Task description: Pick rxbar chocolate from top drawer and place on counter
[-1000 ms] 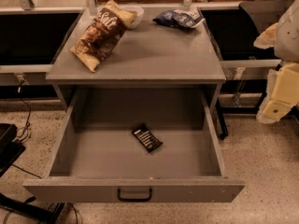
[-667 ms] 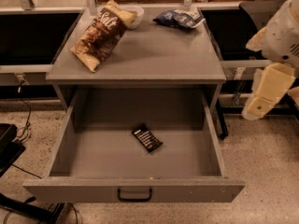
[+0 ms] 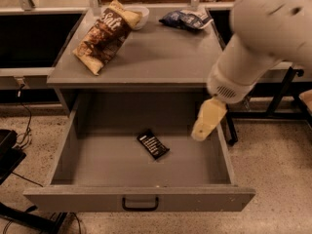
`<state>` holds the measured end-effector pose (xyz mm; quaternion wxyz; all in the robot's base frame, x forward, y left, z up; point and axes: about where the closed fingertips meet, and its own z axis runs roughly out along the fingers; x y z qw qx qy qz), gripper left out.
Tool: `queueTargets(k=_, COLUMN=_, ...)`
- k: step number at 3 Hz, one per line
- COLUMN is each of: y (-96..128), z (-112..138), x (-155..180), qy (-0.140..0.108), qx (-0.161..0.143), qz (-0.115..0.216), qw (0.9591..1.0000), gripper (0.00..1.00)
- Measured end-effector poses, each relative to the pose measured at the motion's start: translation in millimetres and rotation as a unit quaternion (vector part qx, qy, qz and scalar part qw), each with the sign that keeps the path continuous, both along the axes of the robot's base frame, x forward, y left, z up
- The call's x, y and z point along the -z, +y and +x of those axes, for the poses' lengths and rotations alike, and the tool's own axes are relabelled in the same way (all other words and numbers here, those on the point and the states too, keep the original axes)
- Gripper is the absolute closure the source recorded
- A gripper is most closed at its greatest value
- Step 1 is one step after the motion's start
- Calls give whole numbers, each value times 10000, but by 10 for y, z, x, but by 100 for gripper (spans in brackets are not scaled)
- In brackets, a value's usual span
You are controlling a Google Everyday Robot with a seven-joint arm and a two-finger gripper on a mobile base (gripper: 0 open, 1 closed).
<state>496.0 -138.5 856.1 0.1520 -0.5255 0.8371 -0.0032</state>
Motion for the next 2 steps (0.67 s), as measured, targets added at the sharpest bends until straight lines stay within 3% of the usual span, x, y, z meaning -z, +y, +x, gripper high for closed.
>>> queueTargets(k=1, y=335, z=88, x=592, qy=136, qx=213, qz=-291, qw=9993, gripper=0)
queueTargets(k=2, y=527, z=237, x=1112, qy=284, qx=736, qz=-136, qw=9968, gripper=0)
